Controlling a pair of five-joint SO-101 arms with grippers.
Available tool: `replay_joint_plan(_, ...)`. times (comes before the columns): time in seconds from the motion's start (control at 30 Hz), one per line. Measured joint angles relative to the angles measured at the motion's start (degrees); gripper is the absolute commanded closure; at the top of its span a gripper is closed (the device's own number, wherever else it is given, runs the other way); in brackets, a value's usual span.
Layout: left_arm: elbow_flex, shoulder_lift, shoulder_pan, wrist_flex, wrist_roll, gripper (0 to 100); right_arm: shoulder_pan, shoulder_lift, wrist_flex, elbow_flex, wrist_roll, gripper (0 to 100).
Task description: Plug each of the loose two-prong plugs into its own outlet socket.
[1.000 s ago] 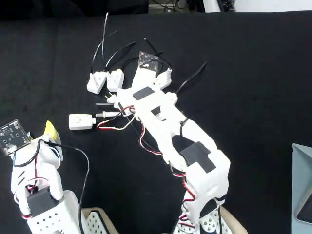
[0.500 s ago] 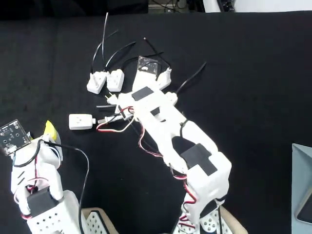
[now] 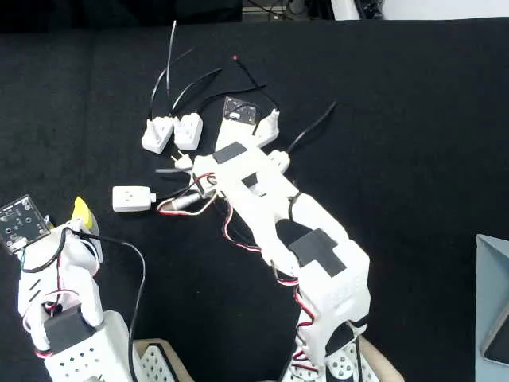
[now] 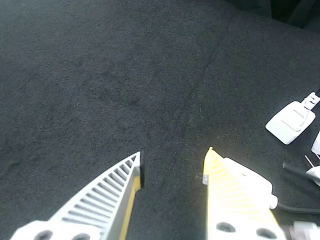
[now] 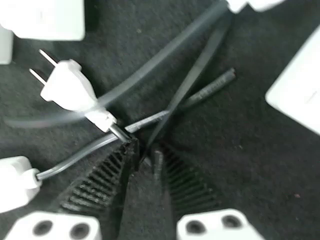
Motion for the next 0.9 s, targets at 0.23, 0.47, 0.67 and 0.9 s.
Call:
replay_joint_plan(0.23,0.0,0.0,0.0,0.0,0.0,79,0.0,-6.6,5.5,0.0,0.0,98.6)
replay_joint_plan(0.47,0.4,0.0,0.0,0.0,0.0,79,0.0,-17.8,16.3,0.0,8.1,98.6)
replay_joint_plan(0.67,0.9,0.0,0.0,0.0,0.0,79,-0.2,-20.7,26.6,0.0,25.3,98.6)
replay_joint_plan(0.9,0.9,0.0,0.0,0.0,0.0,79,-1.8,-20.7,30.9,4.0,45.6,98.6)
